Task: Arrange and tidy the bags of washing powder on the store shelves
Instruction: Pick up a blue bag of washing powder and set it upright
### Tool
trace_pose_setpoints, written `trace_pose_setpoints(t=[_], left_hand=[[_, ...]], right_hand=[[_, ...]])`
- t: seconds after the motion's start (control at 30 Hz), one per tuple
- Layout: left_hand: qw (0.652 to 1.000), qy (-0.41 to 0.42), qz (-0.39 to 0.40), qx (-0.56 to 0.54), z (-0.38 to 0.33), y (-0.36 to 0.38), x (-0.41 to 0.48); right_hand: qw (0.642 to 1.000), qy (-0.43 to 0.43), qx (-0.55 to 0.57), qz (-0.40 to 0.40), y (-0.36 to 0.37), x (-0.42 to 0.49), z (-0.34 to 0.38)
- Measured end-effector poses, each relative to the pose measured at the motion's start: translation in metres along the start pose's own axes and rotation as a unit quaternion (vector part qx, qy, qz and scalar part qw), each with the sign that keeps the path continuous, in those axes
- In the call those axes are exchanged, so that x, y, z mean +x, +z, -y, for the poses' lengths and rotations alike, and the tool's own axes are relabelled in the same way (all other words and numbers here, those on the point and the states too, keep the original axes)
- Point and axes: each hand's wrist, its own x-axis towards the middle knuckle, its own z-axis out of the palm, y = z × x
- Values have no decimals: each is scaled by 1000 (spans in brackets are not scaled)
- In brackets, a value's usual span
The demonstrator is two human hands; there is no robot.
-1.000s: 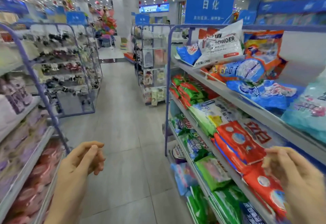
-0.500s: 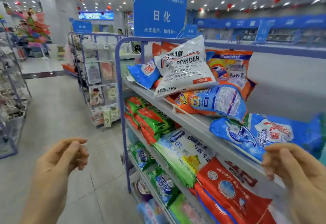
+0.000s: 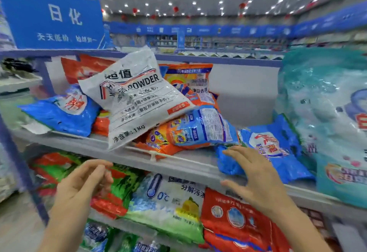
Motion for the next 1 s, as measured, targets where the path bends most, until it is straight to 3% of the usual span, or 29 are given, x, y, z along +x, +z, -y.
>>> trace_pose_setpoints(t=[0.17, 0.3, 0.47, 0.6, 0.8, 0.9, 1.0], left_hand=[[997, -3, 74, -33, 8, 28, 19], [985, 24, 166, -36, -2, 65, 19], [956, 106, 261, 78, -15, 126, 31], [904, 169, 331, 212, -8, 166, 45], [880, 214, 326, 272, 9, 178, 47], [904, 194, 302, 232, 4, 180, 39], [966, 36, 244, 83, -9, 183, 25]], right_hand=[[995, 48, -67, -62, 7, 8, 11], [982, 150, -60, -98, 4, 14, 6], [959, 235, -35, -157, -4, 32, 1], [947, 259, 8, -191, -22, 47, -4], [920, 261, 138, -257, -57, 67, -21], [887, 292, 209, -291, -76, 86, -31], [847, 310, 272, -335, -90, 100, -37]])
